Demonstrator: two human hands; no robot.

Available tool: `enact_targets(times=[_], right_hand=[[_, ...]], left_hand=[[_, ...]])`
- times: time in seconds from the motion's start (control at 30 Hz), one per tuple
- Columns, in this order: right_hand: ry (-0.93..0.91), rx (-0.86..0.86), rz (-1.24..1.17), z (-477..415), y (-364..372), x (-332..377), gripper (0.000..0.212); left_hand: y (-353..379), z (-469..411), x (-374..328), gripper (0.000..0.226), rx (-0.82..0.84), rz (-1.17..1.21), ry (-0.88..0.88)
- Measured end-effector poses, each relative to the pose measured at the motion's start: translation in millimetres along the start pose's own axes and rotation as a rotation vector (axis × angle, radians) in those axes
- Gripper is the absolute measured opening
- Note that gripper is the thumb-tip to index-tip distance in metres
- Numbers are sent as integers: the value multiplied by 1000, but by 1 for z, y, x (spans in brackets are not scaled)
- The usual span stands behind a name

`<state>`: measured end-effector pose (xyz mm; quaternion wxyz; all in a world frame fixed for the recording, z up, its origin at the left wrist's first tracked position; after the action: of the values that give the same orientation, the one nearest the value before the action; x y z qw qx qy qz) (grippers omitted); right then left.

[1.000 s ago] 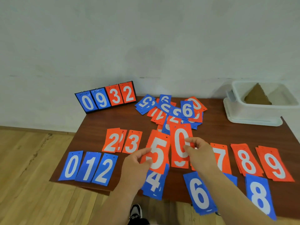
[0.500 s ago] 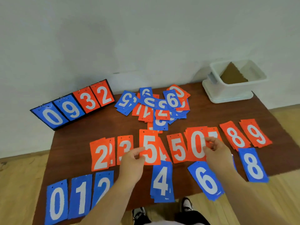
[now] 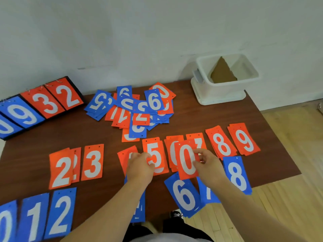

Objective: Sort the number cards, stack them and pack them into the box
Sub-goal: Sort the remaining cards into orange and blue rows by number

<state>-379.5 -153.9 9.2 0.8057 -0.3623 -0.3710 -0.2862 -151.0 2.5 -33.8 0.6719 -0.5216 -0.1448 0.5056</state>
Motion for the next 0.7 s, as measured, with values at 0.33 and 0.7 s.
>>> enact_targets(times=[0.33, 0.7], right_hand=[[-165, 338, -31, -1, 104, 62, 35], [-248, 496, 248, 42, 269, 101, 35]], left_hand=[[-44, 67, 18, 29, -3, 793, -85], [-104, 68, 214, 35, -169, 670, -264]])
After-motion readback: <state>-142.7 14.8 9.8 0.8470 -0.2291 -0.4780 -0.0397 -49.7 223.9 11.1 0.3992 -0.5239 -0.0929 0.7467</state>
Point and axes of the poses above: each hand's wrist, its own z-axis away from the middle knuckle, its own y-axis out of the palm, x = y × z, the point moved 10 cm from there along -z, towards the middle knuckle, and after that the axes turned 11 degrees about -z, right-handed, at the moved point
